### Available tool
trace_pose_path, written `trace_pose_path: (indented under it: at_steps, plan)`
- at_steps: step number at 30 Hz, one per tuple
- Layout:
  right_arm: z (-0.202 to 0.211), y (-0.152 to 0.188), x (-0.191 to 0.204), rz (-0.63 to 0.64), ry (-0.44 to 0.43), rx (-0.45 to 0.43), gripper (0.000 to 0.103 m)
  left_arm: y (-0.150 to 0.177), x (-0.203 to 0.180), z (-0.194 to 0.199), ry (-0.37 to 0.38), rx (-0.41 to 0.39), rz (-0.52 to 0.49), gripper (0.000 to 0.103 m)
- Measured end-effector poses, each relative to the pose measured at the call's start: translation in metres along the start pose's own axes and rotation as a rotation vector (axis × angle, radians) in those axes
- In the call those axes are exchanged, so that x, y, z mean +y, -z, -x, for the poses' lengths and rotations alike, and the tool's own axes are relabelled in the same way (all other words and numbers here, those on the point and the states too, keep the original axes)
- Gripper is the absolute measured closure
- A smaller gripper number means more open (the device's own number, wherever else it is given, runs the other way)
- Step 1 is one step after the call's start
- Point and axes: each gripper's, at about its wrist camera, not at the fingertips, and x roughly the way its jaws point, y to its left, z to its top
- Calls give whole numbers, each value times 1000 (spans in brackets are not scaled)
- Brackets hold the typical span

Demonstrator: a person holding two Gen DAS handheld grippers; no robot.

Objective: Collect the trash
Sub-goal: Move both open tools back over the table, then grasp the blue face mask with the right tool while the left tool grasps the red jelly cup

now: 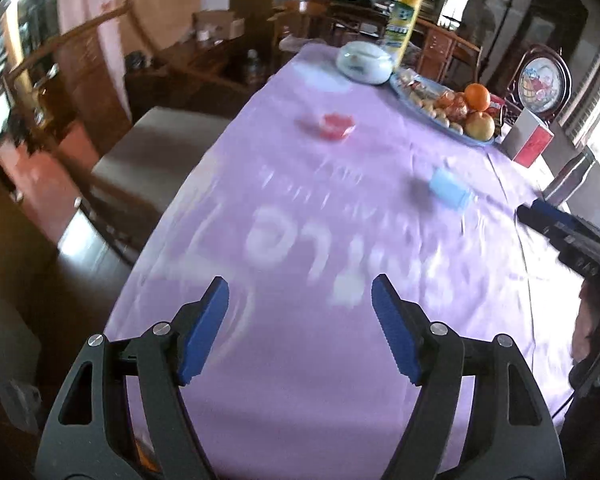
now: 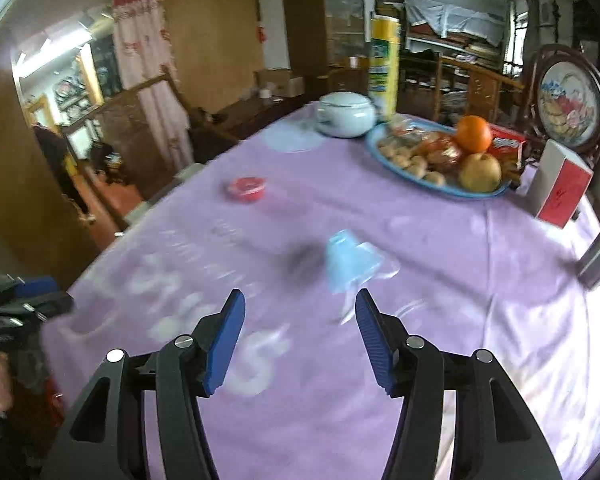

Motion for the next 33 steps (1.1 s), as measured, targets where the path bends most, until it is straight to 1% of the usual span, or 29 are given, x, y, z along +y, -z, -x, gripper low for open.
trace_pose_path:
  at_steps: [1, 3, 4, 5, 6, 7, 11, 12, 13, 14, 15, 16, 17, 20, 22, 26, 29, 33]
  plan:
    - [-14, -6, -5, 4, 18, 10, 46, -13, -7, -8, 5, 3, -15, 29]
    - [-38, -11, -9, 17, 25, 40, 46, -33, -15, -22, 16, 1, -44, 26]
    - [-55, -14, -12, 23, 35, 59, 46, -43, -20, -31, 9, 0, -58, 25]
    - [-64, -15, -11, 25, 35, 68, 46, -52, -24, -41, 0, 2, -71, 24]
    - [-75, -17, -12, 28, 29, 81, 46, -66, -30, -59, -13, 9, -85, 24]
    - [-90, -20, -13, 30, 26, 96, 46, -72, -31, -66, -22, 14, -89, 24]
    - [-128, -24, -15, 32, 30, 163, 47, -97, -34, -113, -50, 50, -83, 24]
    - [-136, -24, -17, 28, 39, 182, 51, -102, -34, -126, -63, 66, -79, 24]
    - [-142, -23, -20, 20, 45, 201, 71, -107, -35, -137, -70, 80, -78, 24]
    - [-147, -22, -24, 11, 51, 218, 87, -110, -35, -145, -73, 89, -79, 24]
    - [-147, -21, -29, -8, 45, 211, 88, -113, -35, -156, -86, 100, -80, 24]
    - [-145, -21, -32, -23, 39, 203, 93, -116, -35, -164, -93, 106, -80, 24]
    - [-140, -21, -36, -39, 46, 192, 95, -120, -36, -171, -99, 111, -78, 24]
    - [-119, -19, -44, -69, 45, 143, 96, -131, -39, -192, -106, 118, -63, 24]
    - [-104, -12, -51, -103, 35, 138, 96, -136, -43, -202, -112, 117, -66, 24]
    - [-80, 2, -61, -136, -18, 128, 95, -145, -52, -223, -132, 115, -74, 24]
    - [-72, 9, -66, -156, -46, 128, 95, -153, -54, -235, -148, 113, -73, 24]
    - [-66, 11, -65, -156, -60, 122, 95, -163, -50, -249, -154, 108, -36, 25]
